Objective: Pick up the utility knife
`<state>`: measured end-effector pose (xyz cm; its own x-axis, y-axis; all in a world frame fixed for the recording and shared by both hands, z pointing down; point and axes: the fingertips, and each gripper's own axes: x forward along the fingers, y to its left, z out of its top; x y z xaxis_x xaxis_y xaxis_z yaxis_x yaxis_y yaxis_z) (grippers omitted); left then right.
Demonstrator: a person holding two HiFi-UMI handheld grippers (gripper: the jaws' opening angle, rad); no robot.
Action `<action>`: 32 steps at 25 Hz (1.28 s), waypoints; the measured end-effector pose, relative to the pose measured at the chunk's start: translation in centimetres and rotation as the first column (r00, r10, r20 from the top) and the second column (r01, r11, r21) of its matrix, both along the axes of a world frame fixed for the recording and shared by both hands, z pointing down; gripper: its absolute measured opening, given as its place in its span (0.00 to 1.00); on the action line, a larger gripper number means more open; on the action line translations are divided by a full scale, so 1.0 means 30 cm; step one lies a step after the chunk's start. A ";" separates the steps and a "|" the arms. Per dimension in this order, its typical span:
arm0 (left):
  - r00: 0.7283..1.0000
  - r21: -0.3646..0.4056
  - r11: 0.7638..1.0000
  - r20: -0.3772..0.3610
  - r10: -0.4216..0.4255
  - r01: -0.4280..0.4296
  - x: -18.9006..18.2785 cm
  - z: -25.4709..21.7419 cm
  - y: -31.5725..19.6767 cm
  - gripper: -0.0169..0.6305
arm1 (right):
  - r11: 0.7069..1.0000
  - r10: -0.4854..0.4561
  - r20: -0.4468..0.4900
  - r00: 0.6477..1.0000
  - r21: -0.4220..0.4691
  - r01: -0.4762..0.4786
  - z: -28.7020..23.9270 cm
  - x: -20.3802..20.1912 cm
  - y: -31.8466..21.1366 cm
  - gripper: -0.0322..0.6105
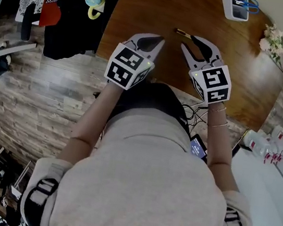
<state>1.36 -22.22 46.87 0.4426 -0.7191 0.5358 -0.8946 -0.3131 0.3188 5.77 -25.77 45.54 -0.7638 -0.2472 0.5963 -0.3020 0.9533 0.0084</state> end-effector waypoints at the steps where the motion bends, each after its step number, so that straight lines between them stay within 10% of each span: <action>1: 1.000 -0.007 1.000 0.003 0.002 -0.002 0.005 0.014 0.004 0.05 | 1.000 -0.014 -0.013 1.000 -0.003 0.014 0.015 -0.002 0.000 0.27; 32: 0.998 -0.111 0.992 -0.008 -0.062 0.061 -0.061 0.270 -0.071 0.05 | 0.965 -0.263 -0.307 0.915 -0.081 0.250 0.439 -0.047 -0.125 0.27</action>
